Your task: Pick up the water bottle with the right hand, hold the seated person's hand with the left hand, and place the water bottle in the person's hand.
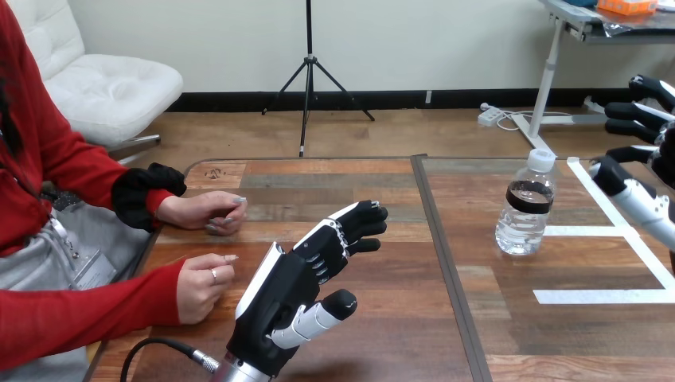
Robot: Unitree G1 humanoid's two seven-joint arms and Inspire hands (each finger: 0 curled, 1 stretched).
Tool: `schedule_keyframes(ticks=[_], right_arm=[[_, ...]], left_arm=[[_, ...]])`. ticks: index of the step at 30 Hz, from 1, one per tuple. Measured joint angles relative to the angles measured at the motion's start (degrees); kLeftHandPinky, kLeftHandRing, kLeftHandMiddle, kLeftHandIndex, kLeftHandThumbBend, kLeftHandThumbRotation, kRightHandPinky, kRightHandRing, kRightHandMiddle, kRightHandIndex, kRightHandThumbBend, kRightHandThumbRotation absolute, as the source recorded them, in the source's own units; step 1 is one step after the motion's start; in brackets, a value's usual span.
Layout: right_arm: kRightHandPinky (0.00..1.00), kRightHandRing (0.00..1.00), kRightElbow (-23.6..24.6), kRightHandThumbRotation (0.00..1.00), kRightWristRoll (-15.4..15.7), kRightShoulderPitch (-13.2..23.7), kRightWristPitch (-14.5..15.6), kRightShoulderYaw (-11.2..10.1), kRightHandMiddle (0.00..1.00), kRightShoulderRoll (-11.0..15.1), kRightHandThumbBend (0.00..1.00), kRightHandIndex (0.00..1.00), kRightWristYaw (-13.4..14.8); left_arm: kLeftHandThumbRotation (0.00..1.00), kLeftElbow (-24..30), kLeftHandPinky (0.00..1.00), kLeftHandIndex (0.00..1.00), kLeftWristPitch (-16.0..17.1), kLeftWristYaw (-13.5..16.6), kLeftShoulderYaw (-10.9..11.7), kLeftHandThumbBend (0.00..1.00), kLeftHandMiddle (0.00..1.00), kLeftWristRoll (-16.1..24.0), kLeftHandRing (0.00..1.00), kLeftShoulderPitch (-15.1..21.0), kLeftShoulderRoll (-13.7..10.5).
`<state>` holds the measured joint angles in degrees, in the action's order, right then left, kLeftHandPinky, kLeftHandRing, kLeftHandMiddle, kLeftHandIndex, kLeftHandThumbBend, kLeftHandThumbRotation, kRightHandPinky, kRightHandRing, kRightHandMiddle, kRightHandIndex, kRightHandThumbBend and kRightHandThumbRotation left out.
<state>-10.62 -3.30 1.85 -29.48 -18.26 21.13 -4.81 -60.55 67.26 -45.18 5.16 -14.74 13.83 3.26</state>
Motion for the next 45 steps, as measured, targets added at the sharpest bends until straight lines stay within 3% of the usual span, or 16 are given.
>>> schedule_keyframes(ticks=[6, 7, 12, 18, 31, 45], right_arm=[[0.67, 0.79, -4.2, 0.59, 0.6, 2.2, 1.1, 0.0, 0.81, 1.8, 0.98, 0.87, -0.1], [0.70, 0.81, -9.1, 0.59, 1.5, 4.2, 2.5, 0.0, 0.83, 3.8, 0.97, 0.88, -0.1], [0.73, 0.83, -11.7, 0.59, 2.2, 5.9, 3.2, 0.3, 0.83, 4.3, 0.99, 0.88, -0.8], [0.74, 0.83, -18.6, 0.57, 4.2, 9.6, 6.0, 1.2, 0.83, 6.5, 0.99, 0.88, -2.0], [0.70, 0.82, -34.1, 0.55, 11.1, 18.7, 9.9, 6.1, 0.82, 10.2, 0.99, 0.88, -3.1], [0.66, 0.79, -48.8, 0.55, 19.4, 27.2, 12.5, 13.0, 0.81, 11.1, 1.00, 0.87, -3.1]], left_arm=[[0.72, -0.1, 0.81, 0.85, 0.2, 0.0, 0.0, 0.99, 0.86, -0.1, 0.85, 0.0, 0.0], [0.73, -0.2, 0.81, 0.85, 0.2, 0.0, 0.0, 1.00, 0.86, -0.1, 0.85, 0.1, 0.0], [0.73, -0.2, 0.81, 0.85, 0.2, 0.0, 0.0, 1.00, 0.86, -0.1, 0.86, 0.1, 0.0], [0.73, -0.2, 0.81, 0.85, 0.3, -0.2, -0.1, 0.99, 0.86, -0.1, 0.86, 0.1, 0.0], [0.73, -0.2, 0.81, 0.85, 0.3, -0.2, 0.0, 0.99, 0.86, -0.2, 0.86, 0.0, 0.0], [0.71, -0.2, 0.82, 0.85, 0.3, -1.0, 0.0, 0.98, 0.86, -0.5, 0.86, 0.0, 0.0]])
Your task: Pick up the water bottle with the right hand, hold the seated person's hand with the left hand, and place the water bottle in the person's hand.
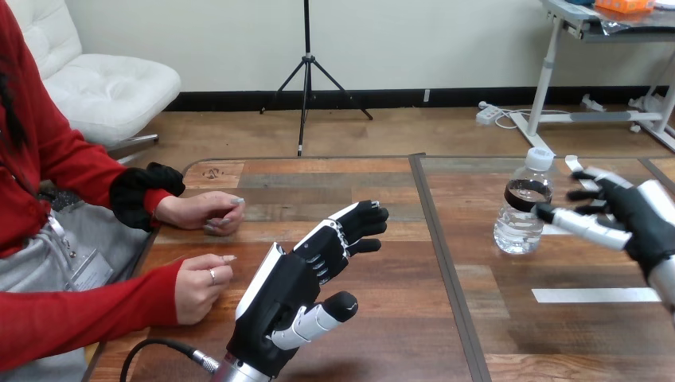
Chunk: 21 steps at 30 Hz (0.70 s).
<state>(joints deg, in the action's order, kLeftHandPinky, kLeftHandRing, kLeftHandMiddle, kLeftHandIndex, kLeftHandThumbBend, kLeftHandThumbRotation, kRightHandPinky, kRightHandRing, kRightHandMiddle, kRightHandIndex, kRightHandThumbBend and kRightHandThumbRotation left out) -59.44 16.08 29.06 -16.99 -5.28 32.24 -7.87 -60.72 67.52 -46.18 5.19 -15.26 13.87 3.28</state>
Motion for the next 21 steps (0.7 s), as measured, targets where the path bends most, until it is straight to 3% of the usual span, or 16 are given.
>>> schedule_keyframes(ticks=[12, 21], right_arm=[[0.67, 0.80, -8.6, 0.52, 4.7, 5.4, 1.8, 5.2, 0.82, 0.0, 0.99, 0.88, 0.3], [0.68, 0.80, -12.0, 0.54, 6.9, 8.2, 3.1, 7.6, 0.83, 0.0, 1.00, 0.88, 1.1]], left_arm=[[0.73, 0.0, 0.80, 0.85, 0.7, 0.1, 0.0, 0.99, 0.86, 0.1, 0.86, 0.0, 0.0], [0.73, 0.0, 0.80, 0.85, 1.5, 0.1, 0.0, 0.98, 0.86, 0.1, 0.86, 0.0, 0.0]])
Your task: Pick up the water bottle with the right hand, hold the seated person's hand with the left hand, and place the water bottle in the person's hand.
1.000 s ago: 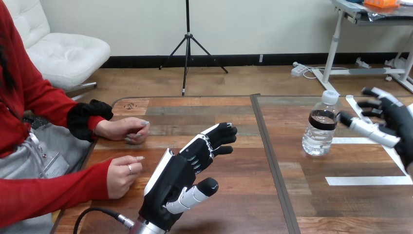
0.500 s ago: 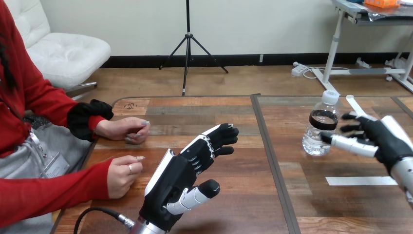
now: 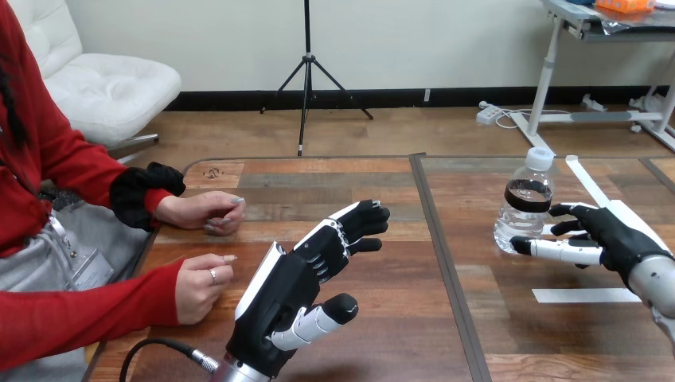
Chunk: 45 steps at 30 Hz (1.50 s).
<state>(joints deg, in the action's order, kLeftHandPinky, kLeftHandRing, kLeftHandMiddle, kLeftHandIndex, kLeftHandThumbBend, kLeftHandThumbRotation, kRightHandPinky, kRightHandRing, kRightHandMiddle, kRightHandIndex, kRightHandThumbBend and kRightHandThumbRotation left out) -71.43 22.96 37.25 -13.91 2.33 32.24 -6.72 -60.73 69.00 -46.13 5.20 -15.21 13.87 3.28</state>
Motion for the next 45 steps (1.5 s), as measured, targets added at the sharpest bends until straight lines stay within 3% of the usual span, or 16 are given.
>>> schedule_keyframes(ticks=[20, 45], right_arm=[[0.70, 0.79, -3.0, 0.54, 1.7, 5.6, 1.8, 3.3, 0.82, 0.0, 1.00, 0.89, 1.4], [0.69, 0.78, -3.2, 0.57, 1.7, 8.7, 1.9, 4.6, 0.82, 0.3, 1.00, 0.89, 1.4]], left_arm=[[0.73, 0.0, 0.80, 0.85, 0.1, -1.2, 0.0, 0.99, 0.85, -1.2, 0.85, 0.0, 0.0], [0.72, 0.0, 0.80, 0.85, 0.1, -4.2, 0.3, 0.98, 0.86, -4.3, 0.86, 0.0, -0.1]])
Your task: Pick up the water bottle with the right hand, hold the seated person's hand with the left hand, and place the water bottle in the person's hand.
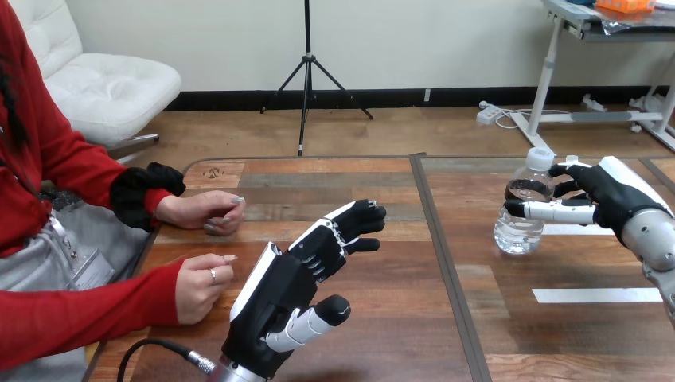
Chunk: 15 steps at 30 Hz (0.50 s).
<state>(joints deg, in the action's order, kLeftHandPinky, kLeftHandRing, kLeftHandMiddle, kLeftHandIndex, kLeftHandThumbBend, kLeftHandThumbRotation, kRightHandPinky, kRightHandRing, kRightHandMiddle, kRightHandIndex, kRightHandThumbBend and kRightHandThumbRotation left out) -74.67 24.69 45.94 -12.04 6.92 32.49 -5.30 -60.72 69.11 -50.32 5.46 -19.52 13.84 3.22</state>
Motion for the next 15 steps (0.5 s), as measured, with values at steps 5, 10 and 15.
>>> schedule_keyframes(ticks=[5, 10, 15], right_arm=[[0.69, 0.77, -0.3, 0.57, 0.0, 0.0, 0.1, 0.0, 0.82, 0.0, 1.00, 0.90, 0.0], [0.69, 0.78, -0.6, 0.57, 0.0, 0.0, 0.5, 0.0, 0.82, 0.0, 1.00, 0.90, 0.0], [0.69, 0.79, -0.9, 0.57, -0.1, 0.0, 0.6, 0.0, 0.83, 0.0, 1.00, 0.90, 0.0]], left_arm=[[0.73, 0.0, 0.80, 0.85, 0.0, -0.2, 0.1, 0.97, 0.86, -0.3, 0.86, 0.0, -0.1], [0.72, 0.0, 0.79, 0.85, 0.0, -0.8, 0.2, 0.96, 0.86, -0.6, 0.86, -0.1, -0.1], [0.72, 0.0, 0.79, 0.84, 0.1, -1.7, 0.2, 0.96, 0.86, -1.3, 0.86, -0.2, -0.1]])
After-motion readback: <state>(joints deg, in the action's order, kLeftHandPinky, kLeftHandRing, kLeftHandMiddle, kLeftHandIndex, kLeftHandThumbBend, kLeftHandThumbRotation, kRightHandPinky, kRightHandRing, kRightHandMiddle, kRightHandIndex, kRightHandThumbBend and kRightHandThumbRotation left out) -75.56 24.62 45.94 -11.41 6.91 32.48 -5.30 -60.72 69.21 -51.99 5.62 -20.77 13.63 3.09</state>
